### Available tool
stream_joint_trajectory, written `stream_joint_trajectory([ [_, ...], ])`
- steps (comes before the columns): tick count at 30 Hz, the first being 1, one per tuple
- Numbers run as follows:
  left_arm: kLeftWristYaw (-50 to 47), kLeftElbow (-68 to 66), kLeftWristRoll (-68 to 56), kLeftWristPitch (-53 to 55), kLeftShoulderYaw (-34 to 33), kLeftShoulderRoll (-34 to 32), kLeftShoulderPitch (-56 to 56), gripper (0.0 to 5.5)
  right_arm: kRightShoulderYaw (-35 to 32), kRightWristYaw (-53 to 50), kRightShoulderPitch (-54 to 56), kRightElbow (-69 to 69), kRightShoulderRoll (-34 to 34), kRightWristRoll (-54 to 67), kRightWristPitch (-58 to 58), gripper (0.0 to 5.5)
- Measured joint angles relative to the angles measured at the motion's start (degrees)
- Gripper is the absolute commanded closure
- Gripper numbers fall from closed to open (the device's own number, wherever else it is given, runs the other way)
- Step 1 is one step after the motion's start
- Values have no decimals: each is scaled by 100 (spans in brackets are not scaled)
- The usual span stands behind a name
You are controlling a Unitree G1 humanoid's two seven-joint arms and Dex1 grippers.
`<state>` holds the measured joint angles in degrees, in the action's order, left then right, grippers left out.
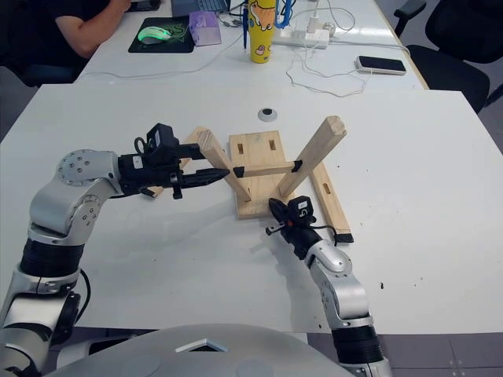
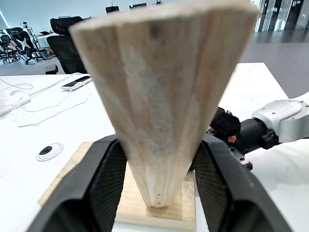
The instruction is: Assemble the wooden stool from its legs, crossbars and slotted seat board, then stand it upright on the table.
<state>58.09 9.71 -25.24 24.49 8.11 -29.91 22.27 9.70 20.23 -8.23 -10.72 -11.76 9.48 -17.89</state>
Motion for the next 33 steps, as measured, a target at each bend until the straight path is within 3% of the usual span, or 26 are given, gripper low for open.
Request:
stream_joint_trajectory([
  [5,9,-435,217,-552,273,185,200,347,208,-30,283,-31,-243,-234,-344,550],
  [17,140,-1024,546,-1881,1063,-96,559,347,366,111,445,-120,-407,-189,-858,550],
  [24,305,-1560,100,-946,926,6,917,347,418,126,574,-116,-403,-11,-1207,550],
  [29,605,-2093,109,-993,963,-11,1244,347,423,156,751,-103,-401,99,-1505,550],
  [30,645,-2230,112,-1066,981,-7,1323,311,434,155,805,-92,-400,98,-1571,550],
  [33,583,-2643,588,-1035,1124,-8,1203,272,517,148,931,-35,-365,96,-1638,550],
])
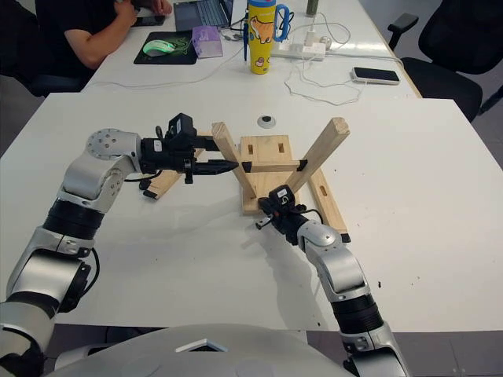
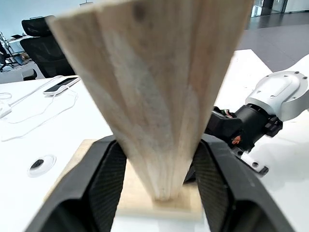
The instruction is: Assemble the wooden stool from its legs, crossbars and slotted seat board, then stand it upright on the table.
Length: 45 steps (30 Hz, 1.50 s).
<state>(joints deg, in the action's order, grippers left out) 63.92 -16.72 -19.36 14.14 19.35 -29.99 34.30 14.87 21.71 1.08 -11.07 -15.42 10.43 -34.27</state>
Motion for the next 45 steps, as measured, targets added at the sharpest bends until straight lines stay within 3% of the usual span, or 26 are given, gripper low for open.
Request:
stream_joint_trajectory([
  [5,-375,-36,152,32,-317,31,-503,201,25,-124,37,9,106,-6,0,550],
  [10,-412,1196,-102,469,-995,-464,-972,201,65,-190,66,47,184,-26,0,550],
  [15,-851,1999,-1873,1643,-2828,-735,-1127,269,-30,-196,71,137,180,-43,32,550],
  [18,-1930,1991,-3250,2014,-3804,-351,-94,312,-47,-180,63,176,182,-39,113,550],
  [20,-2573,2045,-3870,2108,-3988,101,712,341,-46,-178,55,202,189,-39,147,550],
  [25,-3088,2205,-4278,2181,-3339,1287,1534,422,-36,-177,72,306,281,-41,247,550],
  [30,-3128,1930,-3652,2077,-2721,1751,1456,501,-38,-153,78,416,319,-39,399,550],
  [33,-3139,1945,-3623,2038,-2767,1780,1468,549,-37,-147,80,445,340,-39,430,550],
  [37,-3478,2042,-4149,1936,-3429,1731,2040,549,-38,-147,81,466,348,-40,462,550],
  [40,-3469,2251,-4230,2072,-3410,1502,2328,549,-42,-147,84,496,350,-41,499,550],
  [42,-3360,2360,-3858,2252,-2882,1318,2025,549,-46,-148,85,498,351,-42,508,550],
  [45,-3222,2384,-2927,2477,-1473,1207,765,549,-41,-145,99,479,356,-41,563,550],
])
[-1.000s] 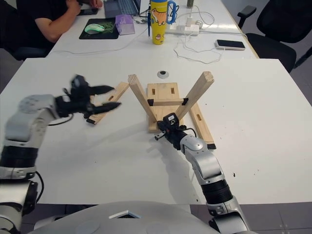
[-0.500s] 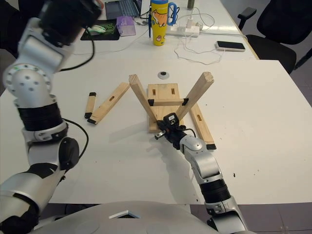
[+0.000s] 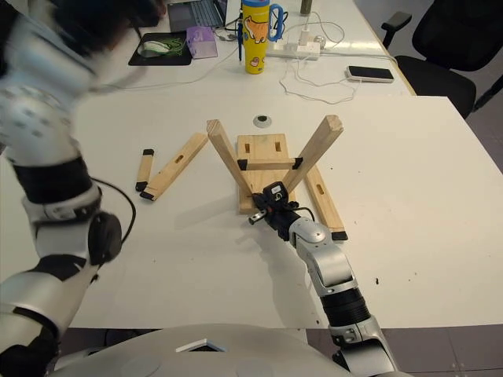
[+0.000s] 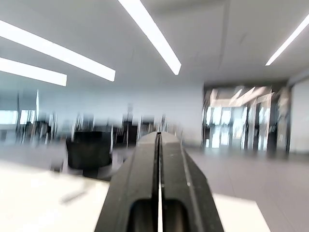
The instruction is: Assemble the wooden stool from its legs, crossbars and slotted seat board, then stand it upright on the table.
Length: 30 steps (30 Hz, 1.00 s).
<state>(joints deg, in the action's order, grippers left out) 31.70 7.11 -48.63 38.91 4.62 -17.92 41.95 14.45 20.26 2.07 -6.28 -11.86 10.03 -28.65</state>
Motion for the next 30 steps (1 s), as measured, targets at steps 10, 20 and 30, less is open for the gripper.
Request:
stream_joint_trajectory([
  [10,-541,-145,1951,-1142,916,227,-348,549,-98,-96,-78,235,62,-43,393,550],
  [20,-469,-314,2144,-1259,183,198,-251,549,-896,4,-832,329,292,323,1789,550],
  [30,-981,443,1528,-1282,-953,-32,1970,549,-743,-172,-560,505,247,-54,1746,550],
])
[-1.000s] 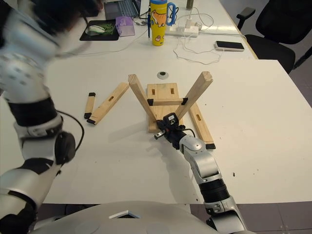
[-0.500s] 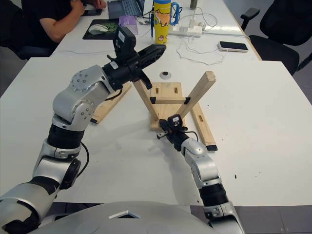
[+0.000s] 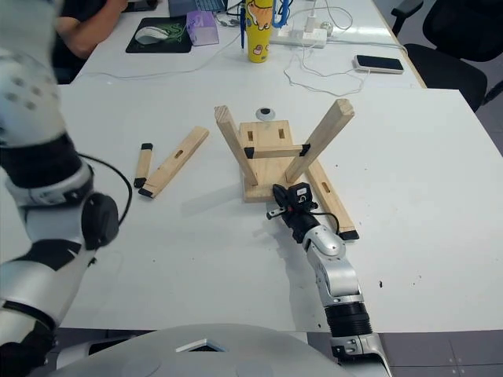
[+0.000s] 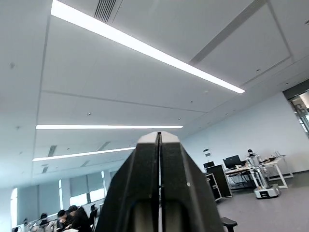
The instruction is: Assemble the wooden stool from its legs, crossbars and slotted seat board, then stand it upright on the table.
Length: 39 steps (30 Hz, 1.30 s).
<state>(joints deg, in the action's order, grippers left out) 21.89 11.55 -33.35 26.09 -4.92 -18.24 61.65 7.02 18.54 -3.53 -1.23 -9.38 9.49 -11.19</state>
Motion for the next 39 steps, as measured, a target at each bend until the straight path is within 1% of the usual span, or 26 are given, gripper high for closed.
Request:
stream_joint_trajectory([
  [4,-19,-401,356,924,1309,101,-1706,549,54,36,23,-99,8,3,22,550],
  [5,-55,-438,420,818,1507,156,-2163,549,65,46,18,-104,9,2,18,550],
  [7,-93,-333,569,685,1674,94,-2292,549,88,42,47,-76,-6,-5,-97,550],
  [10,-298,-342,941,378,1753,129,-2395,549,136,45,56,-37,-15,-5,-253,550],
  [12,-730,-502,1379,6,1641,257,-2524,549,154,50,80,-10,-23,-6,-352,550],
  [13,-998,-572,1467,-233,1450,365,-2621,549,170,53,84,-5,-23,-5,-355,550],
  [15,-1445,-605,1836,-466,1098,377,-2710,549,195,82,99,-19,-29,-4,-356,550],
  [17,-1866,-369,2162,-886,683,380,-2773,549,261,94,170,-25,-45,-16,-376,550],
  [20,-2081,-21,2418,-1333,285,325,-2781,549,325,93,234,-38,-63,-56,-474,550],
  [22,-2079,13,2433,-1375,148,336,-2911,549,331,110,217,-126,-92,-41,-578,550],
  [26,-2004,13,2445,-1314,81,366,-3451,549,339,261,196,-310,-165,20,-811,550],
  [29,-1968,13,2446,-1231,72,442,-3634,549,512,310,483,-29,-157,-44,-1169,550],
  [34,-1941,43,2434,-1017,133,642,-3784,549,720,248,942,254,108,-183,-1463,550],
  [39,-1949,255,2447,-891,269,891,-4015,549,767,190,1126,448,332,-230,-1508,550],
])
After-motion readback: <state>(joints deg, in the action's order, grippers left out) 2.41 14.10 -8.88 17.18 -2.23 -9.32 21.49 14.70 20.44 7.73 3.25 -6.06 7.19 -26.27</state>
